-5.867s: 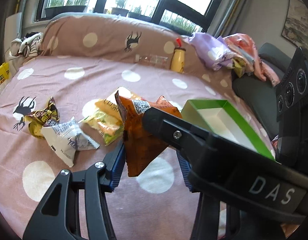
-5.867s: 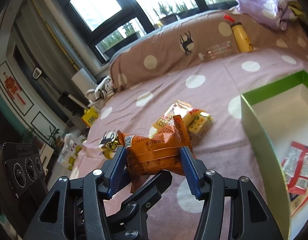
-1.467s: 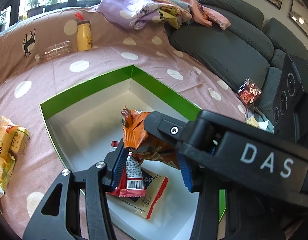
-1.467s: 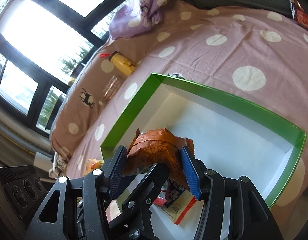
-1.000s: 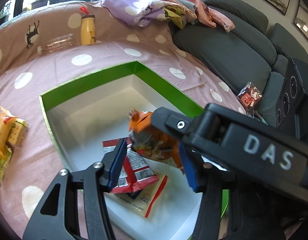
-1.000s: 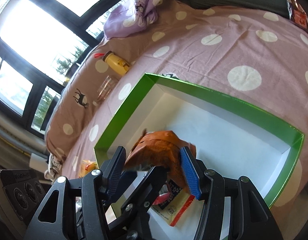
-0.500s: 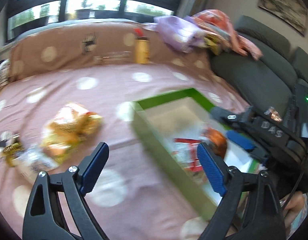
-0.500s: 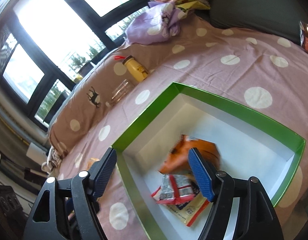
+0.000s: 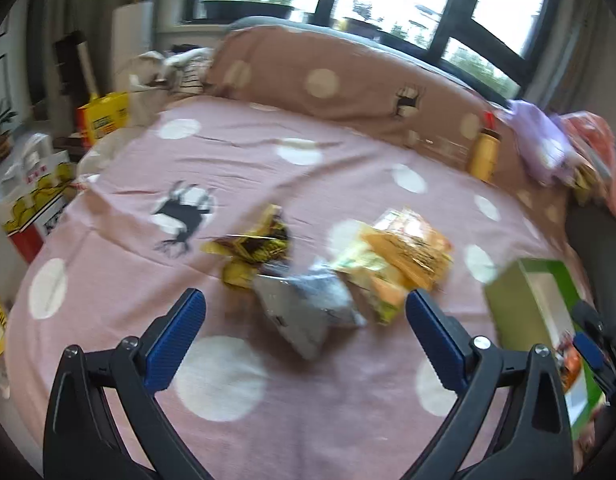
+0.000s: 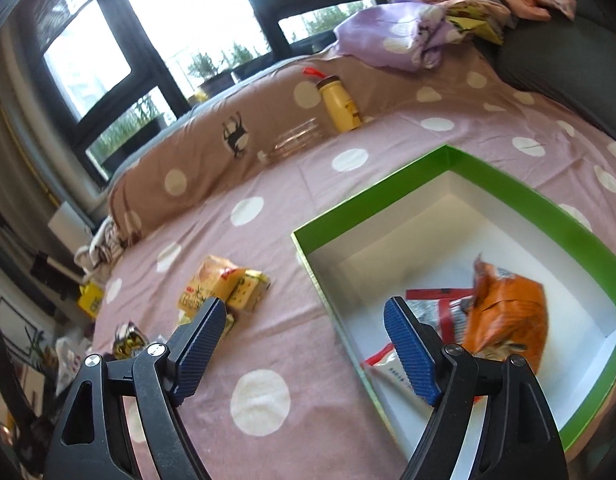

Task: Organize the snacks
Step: 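Withdraw the right tool from the box toward the white snack bag, then grasp the white snack bag with the right tool and lift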

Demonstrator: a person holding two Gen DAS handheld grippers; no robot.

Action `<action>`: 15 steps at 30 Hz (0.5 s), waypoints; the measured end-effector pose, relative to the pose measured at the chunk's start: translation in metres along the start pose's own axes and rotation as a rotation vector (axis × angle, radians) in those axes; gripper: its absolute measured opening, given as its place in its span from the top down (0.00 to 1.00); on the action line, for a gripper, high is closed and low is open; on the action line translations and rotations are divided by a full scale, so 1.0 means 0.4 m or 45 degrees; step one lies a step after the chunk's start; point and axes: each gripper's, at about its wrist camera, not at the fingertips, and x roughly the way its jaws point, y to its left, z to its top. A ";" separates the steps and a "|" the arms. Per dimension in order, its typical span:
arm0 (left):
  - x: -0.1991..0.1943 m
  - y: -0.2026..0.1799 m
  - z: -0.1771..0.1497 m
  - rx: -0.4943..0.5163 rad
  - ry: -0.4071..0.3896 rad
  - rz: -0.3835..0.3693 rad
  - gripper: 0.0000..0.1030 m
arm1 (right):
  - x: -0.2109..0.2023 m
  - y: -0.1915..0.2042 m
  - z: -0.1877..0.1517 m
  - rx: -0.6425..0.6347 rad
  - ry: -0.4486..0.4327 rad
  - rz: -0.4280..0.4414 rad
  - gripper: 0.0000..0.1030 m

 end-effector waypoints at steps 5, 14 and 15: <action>0.035 0.051 -0.002 -0.080 0.123 -0.068 0.02 | 0.037 0.055 -0.022 -0.064 0.077 0.049 0.21; 0.088 0.062 -0.013 -0.085 0.271 -0.138 0.03 | 0.153 0.214 -0.050 -0.128 0.393 0.389 0.21; 0.095 0.066 -0.013 -0.085 0.280 -0.132 0.04 | 0.167 0.234 -0.051 -0.142 0.425 0.416 0.21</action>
